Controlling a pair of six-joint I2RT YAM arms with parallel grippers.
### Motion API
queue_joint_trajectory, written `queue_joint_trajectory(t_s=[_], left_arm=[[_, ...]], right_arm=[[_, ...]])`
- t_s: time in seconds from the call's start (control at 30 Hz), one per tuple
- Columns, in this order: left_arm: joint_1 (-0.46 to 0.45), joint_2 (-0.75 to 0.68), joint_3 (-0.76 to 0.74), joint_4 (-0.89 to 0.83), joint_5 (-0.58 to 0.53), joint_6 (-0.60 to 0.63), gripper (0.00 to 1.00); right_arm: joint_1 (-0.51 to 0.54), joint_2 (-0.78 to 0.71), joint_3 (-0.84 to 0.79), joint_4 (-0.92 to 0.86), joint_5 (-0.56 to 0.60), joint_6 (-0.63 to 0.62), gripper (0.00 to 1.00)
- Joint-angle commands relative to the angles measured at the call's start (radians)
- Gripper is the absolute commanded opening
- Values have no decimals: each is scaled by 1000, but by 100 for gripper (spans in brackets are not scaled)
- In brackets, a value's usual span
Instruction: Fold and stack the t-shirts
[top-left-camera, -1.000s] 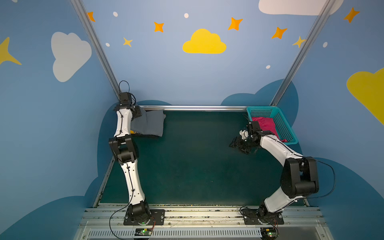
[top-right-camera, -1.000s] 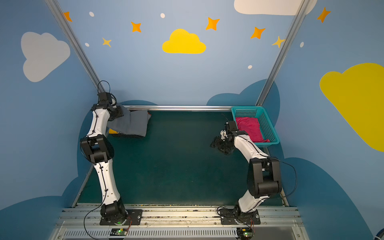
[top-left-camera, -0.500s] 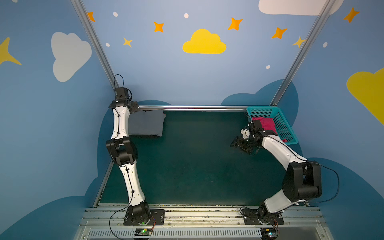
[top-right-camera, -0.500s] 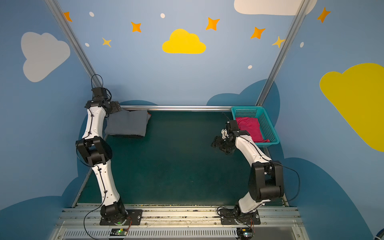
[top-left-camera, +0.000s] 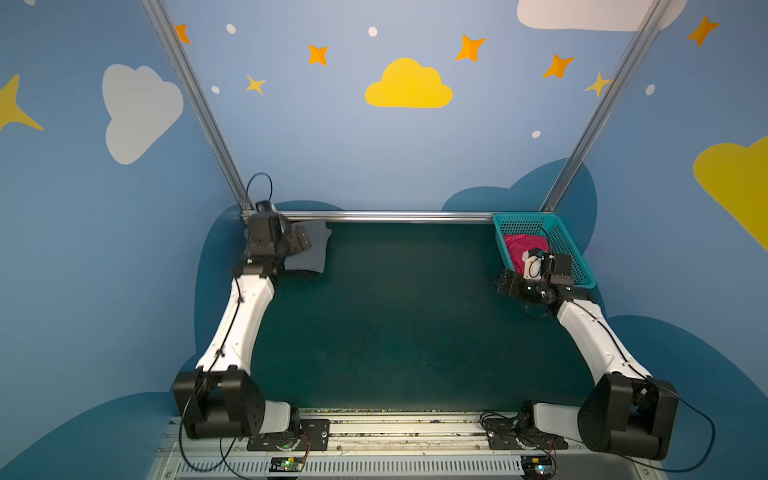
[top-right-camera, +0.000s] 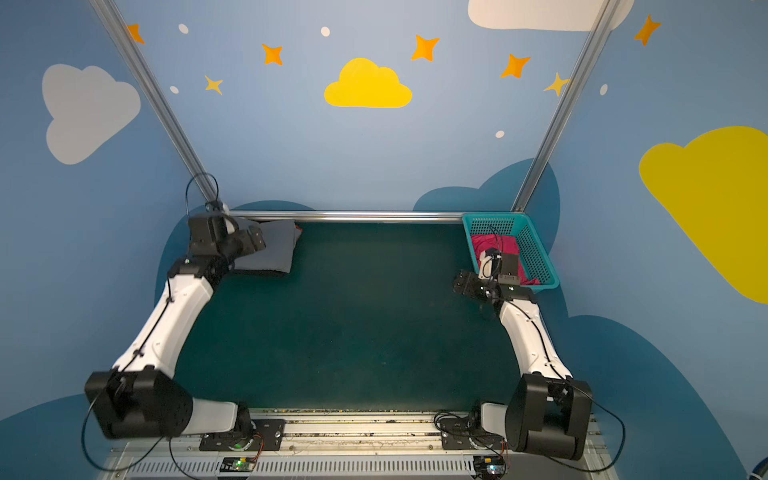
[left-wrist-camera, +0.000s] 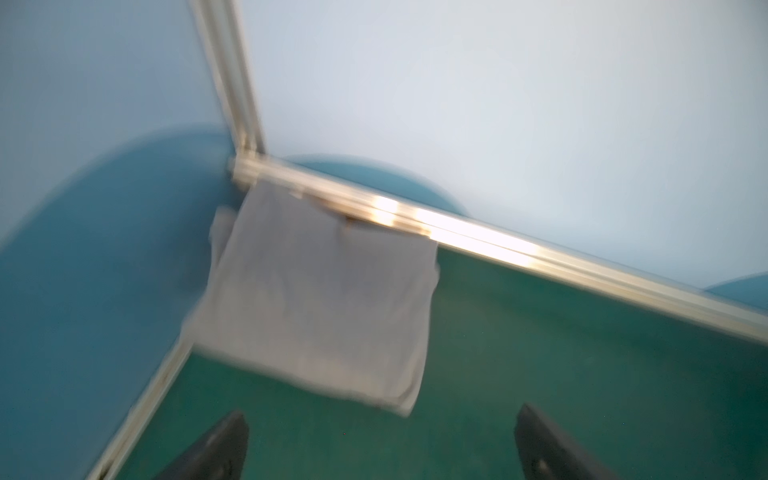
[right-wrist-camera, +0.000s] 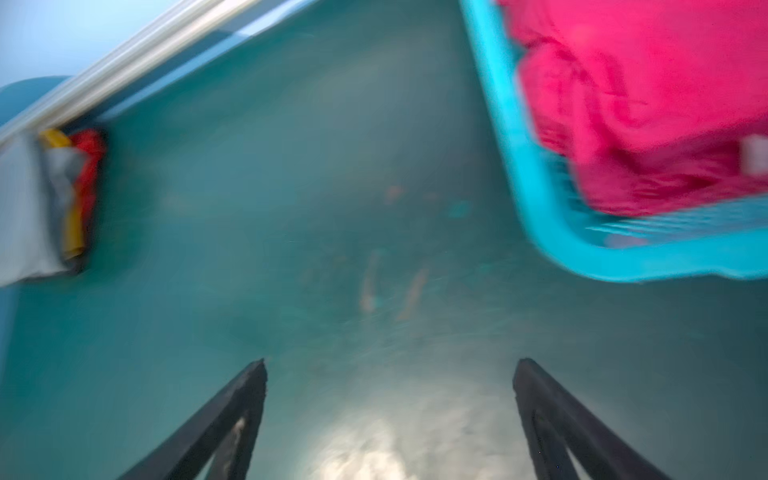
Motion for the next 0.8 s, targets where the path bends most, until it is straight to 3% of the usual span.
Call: queue_joint_trajectory(t_s=[0.0, 0.2, 0.5, 0.77], left_arm=[[6, -102, -263, 337, -84, -39, 100], [-11, -169, -568, 535, -156, 46, 100], [-46, -87, -789, 860, -105, 56, 100], [-45, 65, -819, 1036, -43, 104, 100]], right_arm=[[-49, -52, -139, 277, 51, -21, 94], [-49, -110, -434, 753, 28, -136, 95], [54, 76, -460, 948, 85, -219, 95], [108, 186, -529, 1187, 138, -250, 95]])
